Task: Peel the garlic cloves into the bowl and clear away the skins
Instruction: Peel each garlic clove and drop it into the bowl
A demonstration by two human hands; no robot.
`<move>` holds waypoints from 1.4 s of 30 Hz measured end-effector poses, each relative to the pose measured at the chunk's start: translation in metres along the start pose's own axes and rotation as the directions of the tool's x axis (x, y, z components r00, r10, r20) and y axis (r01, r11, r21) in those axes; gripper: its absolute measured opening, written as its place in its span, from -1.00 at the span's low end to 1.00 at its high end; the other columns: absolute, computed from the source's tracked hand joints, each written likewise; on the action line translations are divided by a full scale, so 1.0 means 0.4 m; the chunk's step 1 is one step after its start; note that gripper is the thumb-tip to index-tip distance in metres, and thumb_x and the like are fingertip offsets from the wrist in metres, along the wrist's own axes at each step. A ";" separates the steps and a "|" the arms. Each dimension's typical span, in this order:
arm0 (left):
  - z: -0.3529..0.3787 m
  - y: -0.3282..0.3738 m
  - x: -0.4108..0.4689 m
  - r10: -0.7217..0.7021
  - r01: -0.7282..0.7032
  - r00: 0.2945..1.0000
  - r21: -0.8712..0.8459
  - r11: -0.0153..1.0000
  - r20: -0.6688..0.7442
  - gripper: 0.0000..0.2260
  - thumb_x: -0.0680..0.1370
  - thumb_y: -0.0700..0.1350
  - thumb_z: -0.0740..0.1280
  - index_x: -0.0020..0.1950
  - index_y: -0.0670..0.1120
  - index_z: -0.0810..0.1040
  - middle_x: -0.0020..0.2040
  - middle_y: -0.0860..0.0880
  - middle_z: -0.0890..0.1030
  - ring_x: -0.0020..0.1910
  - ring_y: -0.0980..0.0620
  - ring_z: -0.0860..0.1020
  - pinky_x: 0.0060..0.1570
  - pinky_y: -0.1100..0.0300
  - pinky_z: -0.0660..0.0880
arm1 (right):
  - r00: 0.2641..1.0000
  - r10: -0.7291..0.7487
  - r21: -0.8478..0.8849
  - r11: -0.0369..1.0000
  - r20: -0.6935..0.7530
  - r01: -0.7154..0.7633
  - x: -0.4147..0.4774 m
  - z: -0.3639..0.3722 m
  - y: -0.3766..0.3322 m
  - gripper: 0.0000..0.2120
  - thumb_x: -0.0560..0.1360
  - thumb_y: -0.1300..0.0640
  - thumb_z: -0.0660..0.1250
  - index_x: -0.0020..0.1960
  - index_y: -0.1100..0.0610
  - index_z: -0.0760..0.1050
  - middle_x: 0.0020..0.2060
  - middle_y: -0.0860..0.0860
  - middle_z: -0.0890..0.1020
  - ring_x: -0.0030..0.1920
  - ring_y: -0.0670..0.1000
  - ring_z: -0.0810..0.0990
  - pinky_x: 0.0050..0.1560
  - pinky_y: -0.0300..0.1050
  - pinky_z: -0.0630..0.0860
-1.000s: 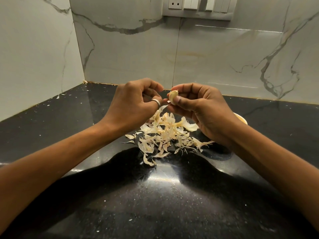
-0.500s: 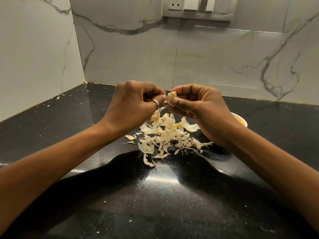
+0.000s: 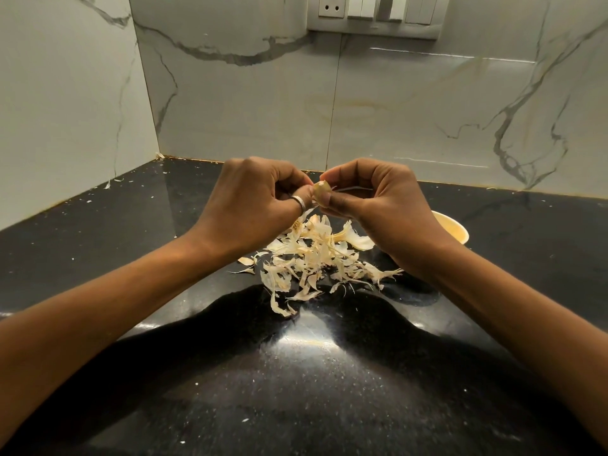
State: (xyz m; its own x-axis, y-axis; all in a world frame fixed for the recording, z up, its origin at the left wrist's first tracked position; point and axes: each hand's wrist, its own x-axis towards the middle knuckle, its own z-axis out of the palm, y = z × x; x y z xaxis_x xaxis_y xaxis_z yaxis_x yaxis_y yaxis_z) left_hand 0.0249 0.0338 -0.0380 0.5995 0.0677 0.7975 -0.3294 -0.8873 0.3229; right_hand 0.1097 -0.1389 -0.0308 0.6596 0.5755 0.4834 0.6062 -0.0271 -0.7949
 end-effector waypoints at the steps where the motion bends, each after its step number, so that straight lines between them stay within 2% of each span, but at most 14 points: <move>1: 0.001 0.000 0.000 -0.001 0.001 1.000 0.004 1.000 -0.001 -0.89 0.53 -0.11 0.49 -0.02 -0.13 0.72 -0.24 -0.01 0.71 -0.33 0.06 0.65 -0.28 0.11 0.59 | 1.000 -0.009 -0.015 1.000 -0.004 0.009 0.001 0.000 0.000 -0.79 0.49 0.27 0.48 0.12 0.23 0.63 -0.03 0.09 0.73 -0.04 -0.01 0.74 0.01 -0.14 0.68; 9: 0.008 0.005 -0.006 -0.028 0.028 1.000 -0.027 0.999 -0.009 -0.92 0.55 -0.12 0.45 -0.07 -0.12 0.70 -0.29 -0.01 0.67 -0.36 0.04 0.62 -0.31 0.12 0.53 | 1.000 0.005 0.054 0.999 0.002 -0.005 -0.002 0.008 -0.002 -0.80 0.49 0.30 0.47 0.12 0.25 0.62 -0.02 0.11 0.72 -0.01 0.01 0.73 0.00 -0.17 0.67; 16: 0.005 -0.001 -0.001 -0.078 0.077 0.997 -0.062 0.995 -0.002 -0.95 0.55 -0.17 0.44 -0.05 -0.12 0.69 -0.28 0.03 0.65 -0.30 0.09 0.62 -0.36 0.19 0.57 | 0.985 0.131 0.346 0.924 0.112 -0.162 0.001 0.008 -0.007 -0.74 0.52 0.44 0.36 0.19 0.29 0.58 0.11 0.25 0.67 0.10 0.17 0.71 0.05 -0.07 0.67; 21: -0.003 -0.005 0.006 -0.118 0.116 0.993 -0.077 0.990 -0.017 -0.95 0.57 -0.18 0.42 -0.03 -0.12 0.69 -0.25 0.15 0.63 -0.29 0.17 0.64 -0.37 0.34 0.58 | 0.967 0.210 0.495 0.830 0.145 -0.255 0.005 -0.003 -0.015 -0.77 0.54 0.45 0.30 0.15 0.29 0.60 0.12 0.29 0.66 0.08 0.16 0.71 -0.02 -0.11 0.67; 25: -0.002 0.003 0.003 -0.107 0.107 0.994 -0.065 0.992 -0.003 -0.93 0.58 -0.15 0.41 -0.06 -0.11 0.68 -0.28 0.11 0.63 -0.36 0.09 0.62 -0.40 0.17 0.56 | 0.970 0.209 0.453 0.858 0.123 -0.243 0.001 -0.009 -0.017 -0.80 0.51 0.35 0.37 0.12 0.22 0.61 0.07 0.21 0.71 0.03 0.09 0.73 -0.01 -0.07 0.69; 29: -0.001 0.004 0.003 -0.108 0.109 0.994 -0.075 0.991 0.025 -0.90 0.58 -0.11 0.41 0.01 -0.11 0.70 -0.25 0.10 0.65 -0.36 0.05 0.62 -0.39 0.03 0.58 | 0.980 0.186 0.376 0.905 0.067 -0.198 0.003 -0.006 -0.015 -0.82 0.50 0.29 0.42 0.10 0.18 0.63 0.05 0.15 0.72 -0.01 0.00 0.72 -0.06 -0.16 0.66; 34: -0.002 0.013 0.003 -0.081 0.084 0.996 -0.073 0.994 0.049 -0.84 0.58 -0.03 0.42 0.00 -0.11 0.69 -0.28 0.19 0.60 -0.29 0.13 0.60 -0.38 0.35 0.50 | 0.985 0.165 0.334 0.926 0.058 -0.175 0.004 -0.005 -0.011 -0.77 0.50 0.31 0.44 0.15 0.23 0.61 -0.03 0.09 0.74 -0.05 -0.04 0.72 -0.08 -0.23 0.63; 36: -0.001 0.009 0.003 -0.082 0.085 0.995 -0.049 0.995 0.053 -0.87 0.59 -0.07 0.41 -0.01 -0.11 0.68 -0.29 0.17 0.60 -0.33 0.10 0.60 -0.37 0.29 0.52 | 0.985 0.165 0.328 0.928 0.056 -0.174 0.003 -0.004 -0.012 -0.77 0.50 0.32 0.44 0.15 0.23 0.61 -0.02 0.10 0.74 -0.03 -0.02 0.73 -0.06 -0.23 0.63; 40: 0.001 0.000 0.004 -0.099 0.101 0.994 -0.034 0.994 0.046 -0.91 0.62 -0.12 0.38 -0.03 -0.10 0.65 -0.31 -0.01 0.63 -0.39 -0.01 0.62 -0.37 -0.01 0.57 | 0.981 0.189 0.371 0.908 0.050 -0.194 0.002 -0.002 -0.016 -0.82 0.51 0.37 0.41 0.09 0.22 0.62 -0.02 0.13 0.73 -0.02 0.02 0.72 -0.02 -0.22 0.64; 42: 0.003 -0.003 0.005 -0.104 0.106 0.993 -0.031 0.994 0.052 -0.90 0.63 -0.12 0.35 -0.03 -0.09 0.63 -0.31 -0.04 0.63 -0.36 -0.06 0.64 -0.37 -0.06 0.59 | 0.977 0.204 0.408 0.889 0.055 -0.209 0.003 -0.001 -0.018 -0.82 0.51 0.39 0.39 0.08 0.24 0.61 -0.02 0.16 0.72 -0.01 0.05 0.71 0.01 -0.21 0.65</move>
State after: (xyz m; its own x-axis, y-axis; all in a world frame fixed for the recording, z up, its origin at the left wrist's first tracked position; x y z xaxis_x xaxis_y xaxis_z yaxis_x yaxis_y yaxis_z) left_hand 0.0274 0.0346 -0.0374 0.6675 0.1359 0.7321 -0.2863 -0.8608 0.4207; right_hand 0.1063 -0.1386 -0.0244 0.7440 0.6020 0.2899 0.2196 0.1894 -0.9570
